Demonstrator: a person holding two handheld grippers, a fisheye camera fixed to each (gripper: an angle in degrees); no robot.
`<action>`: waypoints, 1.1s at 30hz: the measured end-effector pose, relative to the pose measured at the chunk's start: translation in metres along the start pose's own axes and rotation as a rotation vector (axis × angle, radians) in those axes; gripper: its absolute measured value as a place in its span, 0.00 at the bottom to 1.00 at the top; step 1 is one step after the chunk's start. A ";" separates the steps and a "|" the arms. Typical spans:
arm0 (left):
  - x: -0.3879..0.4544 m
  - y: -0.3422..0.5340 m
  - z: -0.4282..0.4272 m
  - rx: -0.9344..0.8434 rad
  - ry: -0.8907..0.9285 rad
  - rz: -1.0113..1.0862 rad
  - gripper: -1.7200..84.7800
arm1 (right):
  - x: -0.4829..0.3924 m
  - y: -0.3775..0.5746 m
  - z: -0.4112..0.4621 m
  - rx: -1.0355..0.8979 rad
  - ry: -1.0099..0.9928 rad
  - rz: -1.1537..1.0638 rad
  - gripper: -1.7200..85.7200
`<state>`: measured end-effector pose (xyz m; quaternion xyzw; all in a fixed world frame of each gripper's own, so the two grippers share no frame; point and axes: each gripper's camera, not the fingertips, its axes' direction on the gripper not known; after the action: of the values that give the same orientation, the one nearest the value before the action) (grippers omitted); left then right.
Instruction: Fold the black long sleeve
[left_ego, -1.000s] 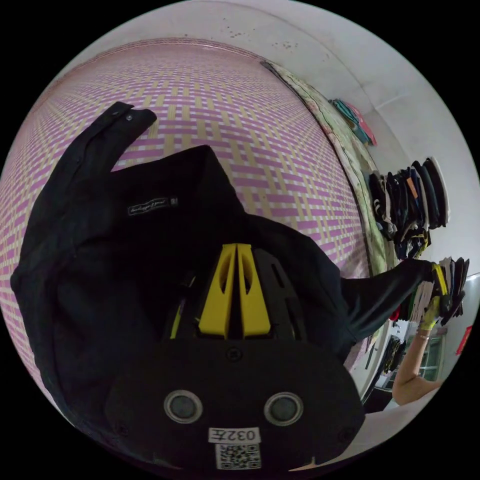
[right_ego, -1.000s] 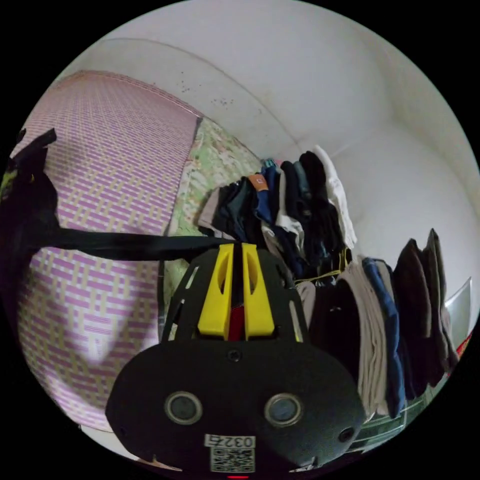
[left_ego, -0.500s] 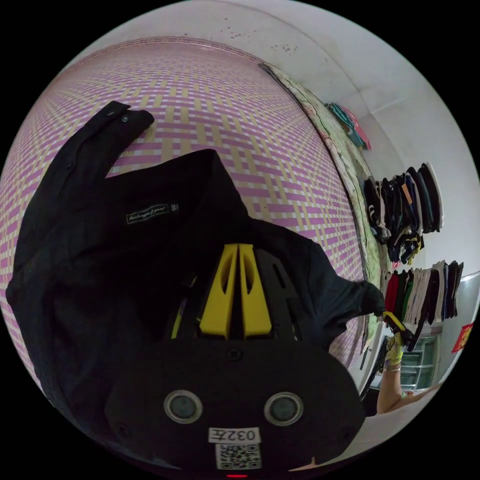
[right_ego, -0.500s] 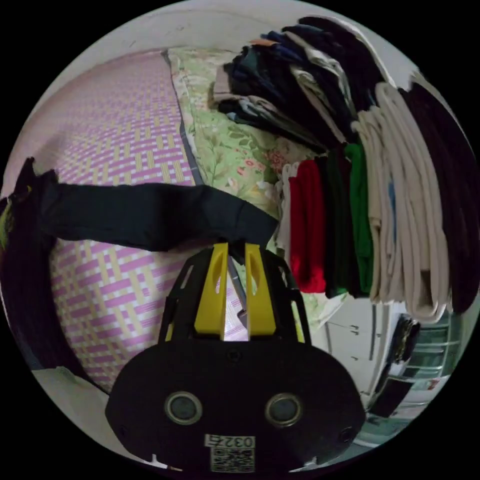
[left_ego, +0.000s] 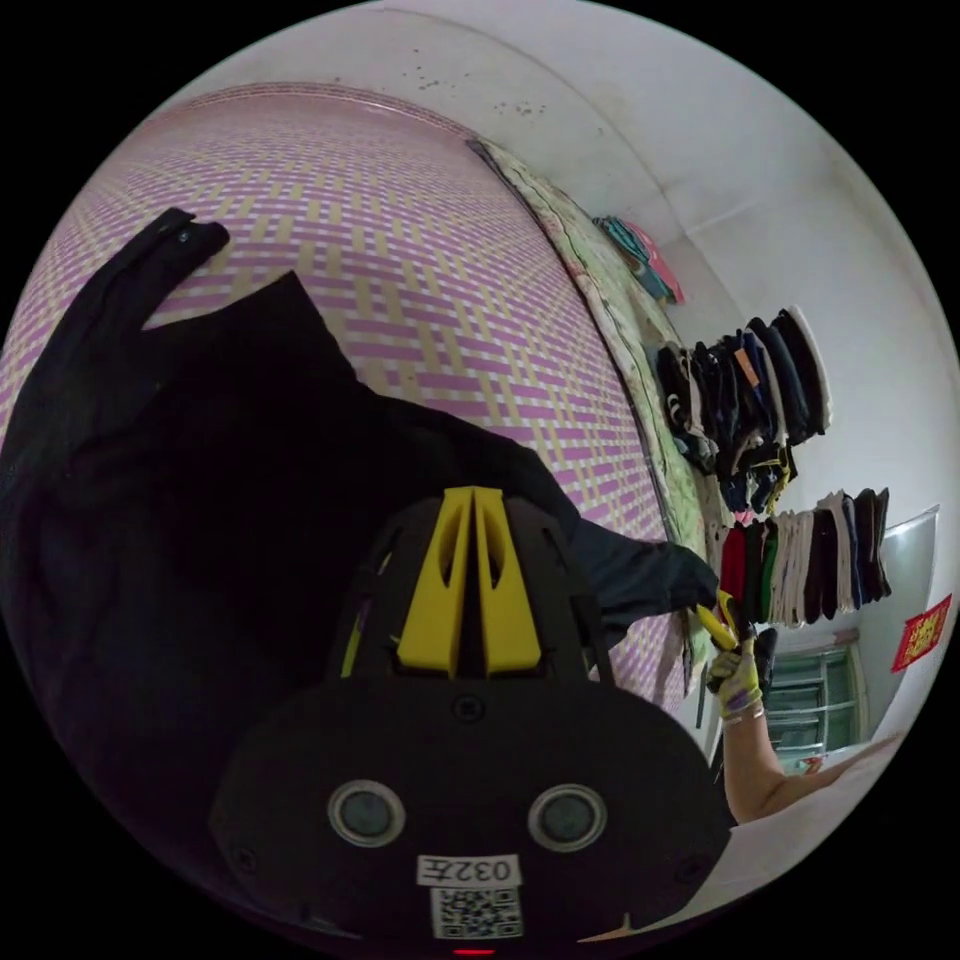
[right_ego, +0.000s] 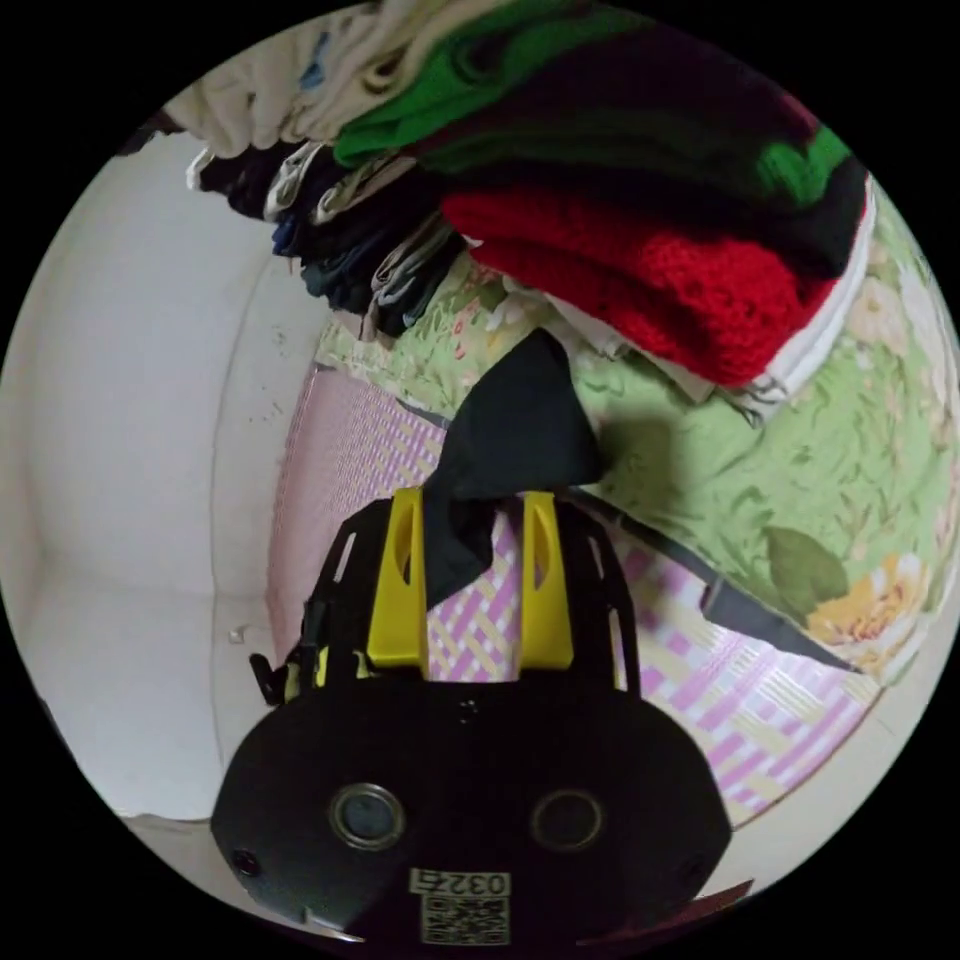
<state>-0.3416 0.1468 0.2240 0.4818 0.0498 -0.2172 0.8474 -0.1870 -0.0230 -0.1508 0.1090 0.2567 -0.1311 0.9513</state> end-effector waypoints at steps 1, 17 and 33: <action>0.001 0.002 0.006 -0.013 -0.008 -0.016 0.01 | 0.010 -0.006 0.005 0.020 -0.019 0.032 0.16; 0.021 -0.055 0.030 -0.076 -0.132 -0.052 0.01 | 0.033 -0.017 -0.058 0.248 0.200 -0.238 0.03; 0.045 0.206 -0.112 -0.093 -0.055 -0.041 0.01 | 0.072 0.051 0.006 -0.237 -0.024 -0.378 0.09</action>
<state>-0.2013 0.3177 0.3151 0.4347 0.0464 -0.2454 0.8653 -0.1086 0.0100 -0.1762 -0.0551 0.2750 -0.2775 0.9189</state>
